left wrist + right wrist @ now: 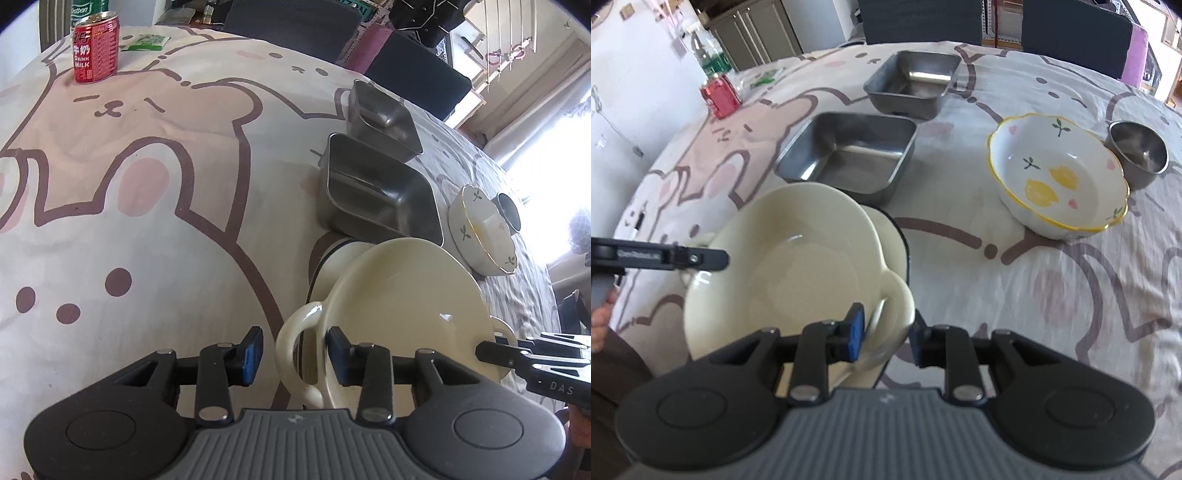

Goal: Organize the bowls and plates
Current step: 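Lower the cream bowl onto the white plate with both grippers, then open both grippers to release the cream bowl rim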

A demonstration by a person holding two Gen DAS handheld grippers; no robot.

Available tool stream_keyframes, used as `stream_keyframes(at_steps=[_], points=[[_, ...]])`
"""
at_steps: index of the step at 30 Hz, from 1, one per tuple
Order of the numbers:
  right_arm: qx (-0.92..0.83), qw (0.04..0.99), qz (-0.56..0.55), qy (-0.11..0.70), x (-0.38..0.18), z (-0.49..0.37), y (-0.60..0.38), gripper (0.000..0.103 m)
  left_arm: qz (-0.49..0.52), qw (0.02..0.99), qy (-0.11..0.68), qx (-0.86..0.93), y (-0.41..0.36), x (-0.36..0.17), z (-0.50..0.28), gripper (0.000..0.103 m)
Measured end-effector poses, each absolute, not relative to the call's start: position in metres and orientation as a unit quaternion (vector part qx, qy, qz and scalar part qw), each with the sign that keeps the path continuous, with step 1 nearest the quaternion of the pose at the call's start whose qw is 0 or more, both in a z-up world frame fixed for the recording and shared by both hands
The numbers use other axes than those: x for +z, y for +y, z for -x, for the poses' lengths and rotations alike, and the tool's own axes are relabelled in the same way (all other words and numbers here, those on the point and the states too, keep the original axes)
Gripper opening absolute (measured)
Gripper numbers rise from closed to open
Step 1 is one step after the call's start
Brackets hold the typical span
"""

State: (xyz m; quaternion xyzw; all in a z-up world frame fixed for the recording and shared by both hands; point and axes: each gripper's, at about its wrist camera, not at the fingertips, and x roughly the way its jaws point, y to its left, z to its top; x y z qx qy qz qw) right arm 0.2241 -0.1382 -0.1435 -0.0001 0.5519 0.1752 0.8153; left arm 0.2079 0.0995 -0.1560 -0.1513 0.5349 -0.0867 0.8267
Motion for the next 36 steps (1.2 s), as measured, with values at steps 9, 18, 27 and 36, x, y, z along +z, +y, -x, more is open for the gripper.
stream_keyframes(at_steps=[9,18,27,36], points=[[0.171,0.814,-0.002,0.555,-0.148,-0.228,-0.141,0.032,0.125,0.831,0.535,-0.086,0.096,-0.154,-0.209,0.048],[0.17,0.815,-0.007,0.554,-0.15,-0.232,-0.141,0.032,0.12,0.832,0.536,-0.08,0.095,-0.153,-0.207,0.05],[0.162,0.812,-0.031,0.559,-0.155,-0.234,-0.147,0.037,0.111,0.832,0.539,-0.072,0.096,-0.153,-0.207,0.058],[0.151,0.819,-0.011,0.553,-0.162,-0.232,-0.143,0.065,0.114,0.828,0.545,-0.073,0.092,-0.155,-0.203,0.091]])
